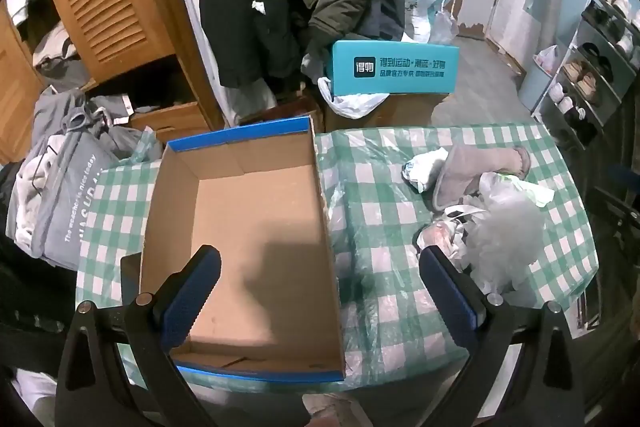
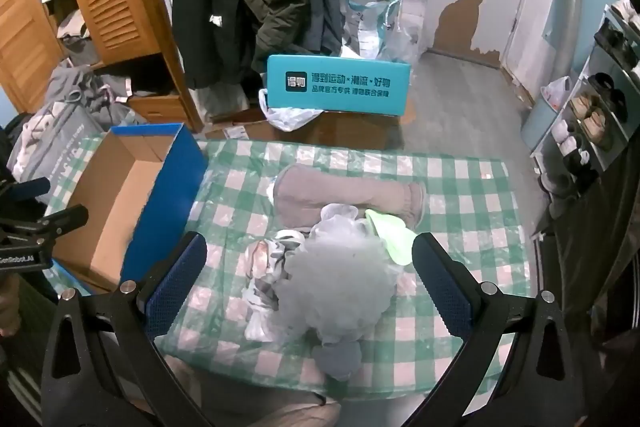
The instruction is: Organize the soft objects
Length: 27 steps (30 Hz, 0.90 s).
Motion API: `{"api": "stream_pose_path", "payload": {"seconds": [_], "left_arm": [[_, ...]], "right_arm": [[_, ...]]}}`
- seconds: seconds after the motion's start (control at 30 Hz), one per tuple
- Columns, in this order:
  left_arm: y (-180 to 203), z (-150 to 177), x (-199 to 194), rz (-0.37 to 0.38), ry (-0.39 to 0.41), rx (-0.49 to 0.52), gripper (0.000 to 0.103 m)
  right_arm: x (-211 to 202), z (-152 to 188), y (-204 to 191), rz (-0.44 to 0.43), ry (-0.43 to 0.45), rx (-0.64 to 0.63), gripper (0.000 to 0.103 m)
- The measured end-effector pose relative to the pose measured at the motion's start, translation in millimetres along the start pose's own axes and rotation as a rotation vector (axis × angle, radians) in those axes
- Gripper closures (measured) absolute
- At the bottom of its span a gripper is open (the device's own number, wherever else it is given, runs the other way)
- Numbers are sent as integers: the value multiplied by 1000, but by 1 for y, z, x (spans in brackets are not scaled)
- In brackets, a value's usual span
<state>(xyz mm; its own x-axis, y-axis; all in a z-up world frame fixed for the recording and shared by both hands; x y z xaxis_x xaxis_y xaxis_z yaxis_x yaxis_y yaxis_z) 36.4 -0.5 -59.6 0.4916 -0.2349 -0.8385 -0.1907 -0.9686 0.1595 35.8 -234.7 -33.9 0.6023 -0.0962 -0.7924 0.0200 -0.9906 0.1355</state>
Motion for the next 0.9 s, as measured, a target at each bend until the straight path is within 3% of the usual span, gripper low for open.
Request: {"api": "stream_pose_path", "payload": {"seconds": [0.5,0.57,0.9], "left_arm": [[14,10,7,-3,30,63,3],[8,-2,-2,5,21,48,3],[8,-2,-1,23,24,29,3]], "right_arm": [[-1,0,0,-6,4,2,2],[-2,0,0,-5,6,1,2],[-1,-1,0,-3,2,2,2]]}}
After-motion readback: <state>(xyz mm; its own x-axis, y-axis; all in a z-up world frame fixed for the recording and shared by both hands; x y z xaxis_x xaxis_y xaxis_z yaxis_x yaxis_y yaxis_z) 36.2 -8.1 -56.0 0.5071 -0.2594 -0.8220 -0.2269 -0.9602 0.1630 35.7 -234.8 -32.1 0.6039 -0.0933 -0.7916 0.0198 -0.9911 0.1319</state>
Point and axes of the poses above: each gripper's, at about its wrist camera, not at the fingertips, and x roughly the way its jaws point, y to its right, z to its underside, the point moved 7 cm from there along x, roughly the way its jaws point, and after that the axes turned 13 degrees about z, right-handed, at the moved point
